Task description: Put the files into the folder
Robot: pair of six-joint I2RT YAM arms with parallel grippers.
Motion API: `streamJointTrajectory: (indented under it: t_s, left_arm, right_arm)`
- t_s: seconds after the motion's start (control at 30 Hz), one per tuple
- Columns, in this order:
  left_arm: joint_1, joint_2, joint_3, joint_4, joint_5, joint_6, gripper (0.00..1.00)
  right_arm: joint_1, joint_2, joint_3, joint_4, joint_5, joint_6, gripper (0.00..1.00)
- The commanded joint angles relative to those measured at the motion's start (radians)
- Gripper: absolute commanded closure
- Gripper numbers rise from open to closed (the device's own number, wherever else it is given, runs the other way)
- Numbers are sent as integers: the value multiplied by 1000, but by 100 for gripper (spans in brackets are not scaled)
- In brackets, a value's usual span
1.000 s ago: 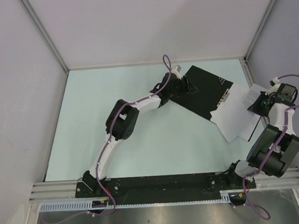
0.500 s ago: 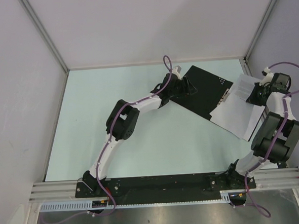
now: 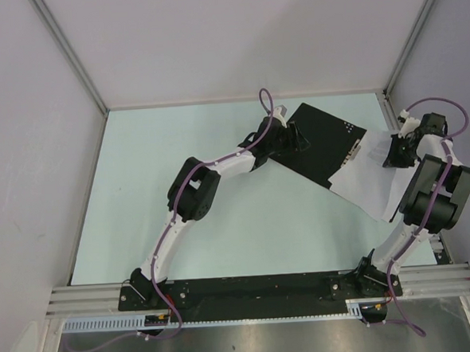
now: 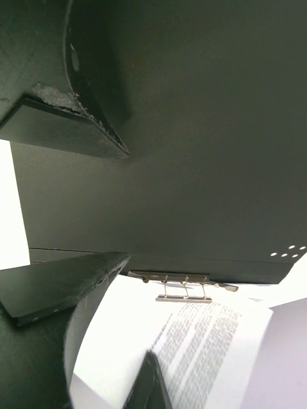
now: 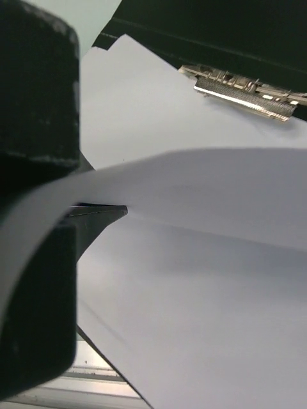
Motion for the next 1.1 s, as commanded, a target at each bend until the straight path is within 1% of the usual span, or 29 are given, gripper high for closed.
streamJointTrajectory:
  t_s: [0.0,0.4,0.63,0.8,0.87,1.0,1.07]
  left_arm:
    - [-11,-66,32,10,-25,25,35]
    - [-17,-66,32,12,-26,31,35]
    - [-17,-64,38,13,-26,37,35]
    - [-17,-64,36,9,-22,37,35]
    - [-17,-66,35,9,-22,37,34]
    - [-17,-64,38,13,-23,37,34]
    - [-17,-63,36,15,-22,34,34]
  right_arm:
    - [7,51,44,-16,-11,-36,99]
    - [15,77,63,47,-46,-79,98]
    - [12,92,74,53,-57,-84,97]
    - [9,107,75,75,-19,-79,93]
    - [10,111,75,91,27,-78,89]
    - [12,101,75,122,55,-73,89]
    - [13,100,75,139,60,-73,85]
